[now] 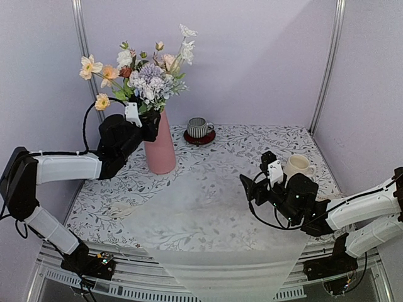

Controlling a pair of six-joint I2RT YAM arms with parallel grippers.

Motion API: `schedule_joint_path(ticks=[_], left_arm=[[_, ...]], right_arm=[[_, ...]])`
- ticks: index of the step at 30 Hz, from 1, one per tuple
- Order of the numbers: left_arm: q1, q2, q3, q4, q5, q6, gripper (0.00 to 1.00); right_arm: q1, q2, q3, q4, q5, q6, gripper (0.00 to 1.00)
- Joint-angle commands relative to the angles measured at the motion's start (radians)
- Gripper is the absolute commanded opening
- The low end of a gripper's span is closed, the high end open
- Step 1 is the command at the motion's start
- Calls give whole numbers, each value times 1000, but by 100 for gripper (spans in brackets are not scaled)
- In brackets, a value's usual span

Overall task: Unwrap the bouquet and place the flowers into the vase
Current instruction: Place the fake flower in the vase.

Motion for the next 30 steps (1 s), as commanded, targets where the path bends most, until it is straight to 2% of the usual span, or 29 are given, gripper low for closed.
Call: schedule_joint_path(ticks=[1, 8, 16, 23, 30], left_arm=[[-2, 13, -43, -148, 12, -56, 42], [-1, 7, -26, -255, -3, -120, 43], [-3, 3, -26, -307, 2, -149, 46], [-4, -48, -138, -212, 47, -201, 47], [-19, -128, -201, -239, 62, -207, 52]], right_arm=[[-5, 9, 22, 5, -11, 1, 79], [-5, 7, 22, 3, -12, 1, 79], [-5, 7, 21, 2, -13, -1, 79], [-5, 6, 22, -1, -12, -2, 79], [-6, 7, 23, -1, -12, -1, 79]])
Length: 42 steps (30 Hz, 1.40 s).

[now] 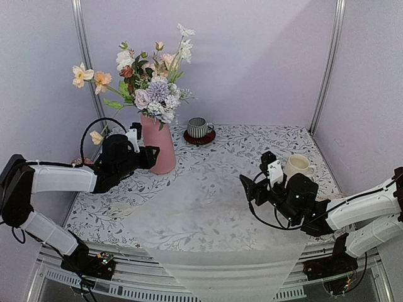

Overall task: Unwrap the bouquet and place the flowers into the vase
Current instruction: Place the fake flower in the vase, then reset both arms

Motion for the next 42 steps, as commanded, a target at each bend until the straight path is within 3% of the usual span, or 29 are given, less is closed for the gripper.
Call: schedule_joint_path(ticks=[1, 11, 17, 21, 28, 36, 42], left_arm=[[-13, -79, -37, -14, 23, -19, 54], [-43, -309, -101, -185, 76, -57, 60], [-64, -445, -30, -383, 246, -112, 55], [-87, -522, -5, -389, 355, -200, 53], [-127, -511, 104, -301, 408, -285, 32], [-144, -357, 216, -36, 402, -374, 16], [-157, -217, 343, 21, 365, -379, 1]], right_arm=[[-5, 7, 23, 0, -9, -2, 79], [-6, 11, 25, -1, -12, -2, 79], [-6, 13, 27, 0, -14, -4, 79], [-5, 16, 29, 0, -16, -4, 79], [-5, 19, 33, -4, -19, -2, 79], [-5, 20, 35, -9, -18, -4, 79], [-5, 18, 37, -12, -17, -4, 79]])
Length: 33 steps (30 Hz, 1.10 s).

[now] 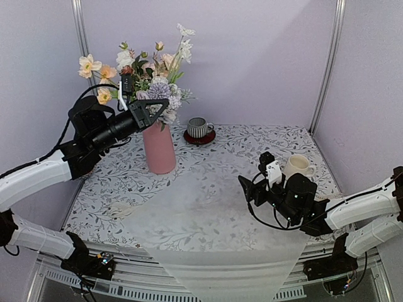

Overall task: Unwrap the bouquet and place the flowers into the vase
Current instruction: Reset both arms

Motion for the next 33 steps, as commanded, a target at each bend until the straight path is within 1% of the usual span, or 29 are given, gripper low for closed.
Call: schedule_joint_path(ticks=[1, 5, 10, 12, 15, 22, 27, 33], left_arm=[[-17, 79, 96, 90, -41, -12, 0], [-17, 121, 137, 79, -141, 1, 0], [-17, 160, 176, -18, -324, -14, 0], [-16, 171, 196, -47, -370, 8, 0], [-9, 184, 193, -34, -419, 52, 0], [63, 244, 211, -66, -406, 85, 0], [137, 265, 220, -92, -311, 35, 0], [144, 225, 203, -73, -283, 49, 0]], right_arm=[[-6, 6, 32, -9, -3, -4, 79], [-5, 6, 32, -13, -4, -4, 79], [-5, 7, 33, -12, -4, -4, 79], [-5, 8, 34, -14, -3, -4, 79], [-5, 8, 35, -14, -4, -4, 79], [-5, 8, 35, -16, -2, -7, 79], [-5, 9, 35, -17, -2, -7, 79], [-6, 8, 35, -17, -4, -7, 79]])
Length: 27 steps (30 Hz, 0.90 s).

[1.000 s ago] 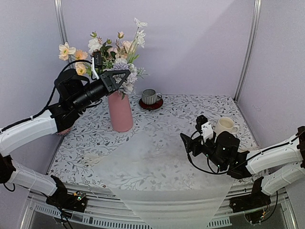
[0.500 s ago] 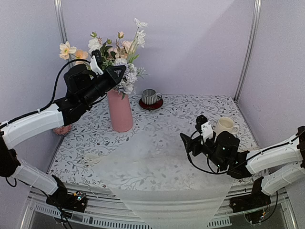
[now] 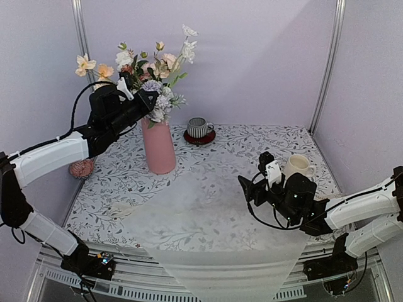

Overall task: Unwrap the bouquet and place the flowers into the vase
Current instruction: Reset both arms

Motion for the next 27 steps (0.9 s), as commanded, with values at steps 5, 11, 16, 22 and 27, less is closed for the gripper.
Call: schedule_joint_path(ticks=[5, 11, 16, 22, 27], left_arm=[[3, -96, -29, 18, 123, 12, 0], [-15, -220, -158, 18, 323, 87, 14], [-43, -413, -348, -27, 416, 220, 23], [-42, -677, -549, -235, 333, 305, 50], [-42, -870, -683, -346, 204, 306, 82]], right_arm=[[-5, 12, 31, -9, -3, -8, 79], [-5, 7, 29, -9, 0, -9, 79], [-5, -7, 22, -4, 8, -4, 79], [-5, -41, -10, 24, 48, -11, 79], [-6, -88, -50, 66, 121, -24, 79]])
